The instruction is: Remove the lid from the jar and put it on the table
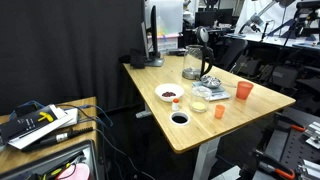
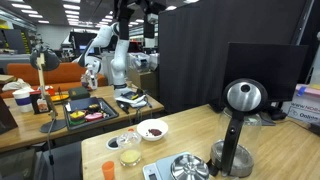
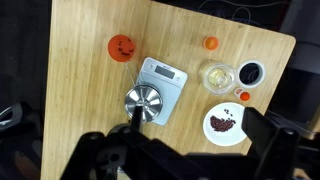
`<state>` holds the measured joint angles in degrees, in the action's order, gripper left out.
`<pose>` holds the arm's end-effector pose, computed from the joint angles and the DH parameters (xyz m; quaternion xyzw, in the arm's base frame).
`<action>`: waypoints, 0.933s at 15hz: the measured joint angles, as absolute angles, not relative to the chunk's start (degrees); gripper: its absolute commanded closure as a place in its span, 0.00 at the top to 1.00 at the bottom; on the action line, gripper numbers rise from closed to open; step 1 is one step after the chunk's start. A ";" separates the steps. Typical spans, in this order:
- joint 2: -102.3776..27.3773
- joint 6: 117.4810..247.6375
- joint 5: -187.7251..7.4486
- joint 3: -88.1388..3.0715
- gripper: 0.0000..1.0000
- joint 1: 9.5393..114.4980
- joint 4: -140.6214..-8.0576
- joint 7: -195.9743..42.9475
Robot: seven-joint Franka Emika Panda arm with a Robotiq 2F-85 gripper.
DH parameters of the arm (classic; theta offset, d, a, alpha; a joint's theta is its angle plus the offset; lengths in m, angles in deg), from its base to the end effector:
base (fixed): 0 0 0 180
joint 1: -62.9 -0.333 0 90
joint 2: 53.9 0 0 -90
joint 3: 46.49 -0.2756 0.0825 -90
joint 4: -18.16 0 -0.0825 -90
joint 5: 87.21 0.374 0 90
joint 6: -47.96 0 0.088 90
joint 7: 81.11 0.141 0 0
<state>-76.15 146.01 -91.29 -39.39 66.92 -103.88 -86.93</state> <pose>0.4282 -0.0969 0.4920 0.9992 -0.0357 -0.0179 0.0093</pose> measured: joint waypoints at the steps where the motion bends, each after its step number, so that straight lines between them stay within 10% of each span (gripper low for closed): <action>1: -76.16 146.02 -91.29 -39.39 1.00 66.92 -103.88 -86.92; 14: -69.10 151.74 -92.30 -44.67 1.00 65.22 -104.80 -82.11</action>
